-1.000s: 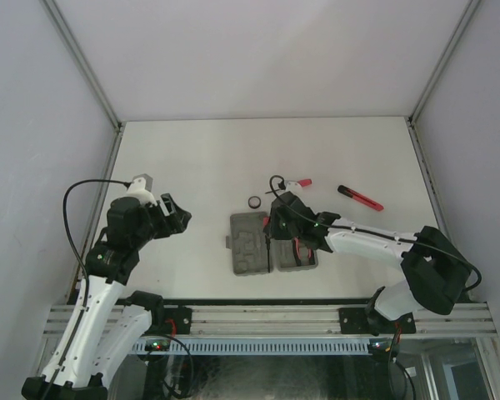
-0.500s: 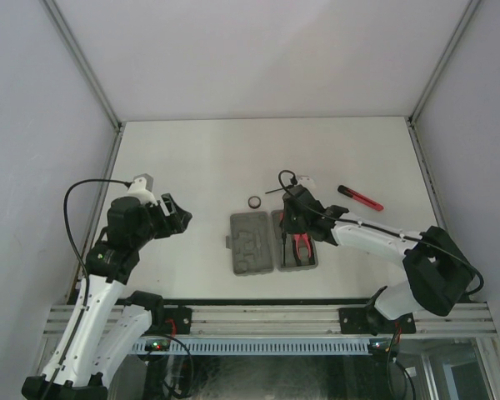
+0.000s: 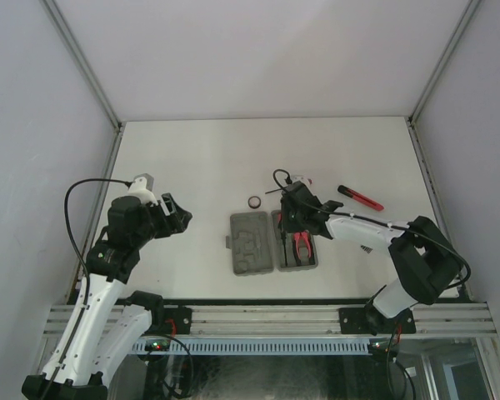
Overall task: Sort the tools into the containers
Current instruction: Place the screwdriver in the storage box.
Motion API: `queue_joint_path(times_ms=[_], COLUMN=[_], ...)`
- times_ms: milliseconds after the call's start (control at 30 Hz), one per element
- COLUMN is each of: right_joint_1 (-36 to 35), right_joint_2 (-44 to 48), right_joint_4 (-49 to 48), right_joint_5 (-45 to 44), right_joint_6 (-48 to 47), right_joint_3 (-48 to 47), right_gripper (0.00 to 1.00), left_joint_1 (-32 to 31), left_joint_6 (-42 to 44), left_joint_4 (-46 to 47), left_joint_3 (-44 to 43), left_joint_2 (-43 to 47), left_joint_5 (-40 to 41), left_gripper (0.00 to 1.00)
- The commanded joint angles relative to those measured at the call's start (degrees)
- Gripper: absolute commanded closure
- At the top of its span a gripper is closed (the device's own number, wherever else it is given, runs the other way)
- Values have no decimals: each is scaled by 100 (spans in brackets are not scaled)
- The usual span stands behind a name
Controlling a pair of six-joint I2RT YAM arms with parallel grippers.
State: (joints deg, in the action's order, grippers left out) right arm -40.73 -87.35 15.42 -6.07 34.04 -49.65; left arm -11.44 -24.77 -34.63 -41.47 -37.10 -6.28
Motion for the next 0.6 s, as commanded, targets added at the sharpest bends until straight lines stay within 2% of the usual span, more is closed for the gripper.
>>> queue_joint_path(times_ms=[0, 567], right_joint_1=[65, 188], right_joint_2=[-176, -692], right_joint_4=[-361, -531], right_joint_5=[202, 403], right_joint_6=[-111, -126], right_joint_3=[-319, -492], right_gripper=[99, 97], left_joint_1=[48, 50], left_joint_6=[96, 95], left_joint_4=[244, 245], left_joint_3=[-237, -229], left_joint_2=[11, -25], left_joint_5=[-90, -103], left_gripper=[27, 27])
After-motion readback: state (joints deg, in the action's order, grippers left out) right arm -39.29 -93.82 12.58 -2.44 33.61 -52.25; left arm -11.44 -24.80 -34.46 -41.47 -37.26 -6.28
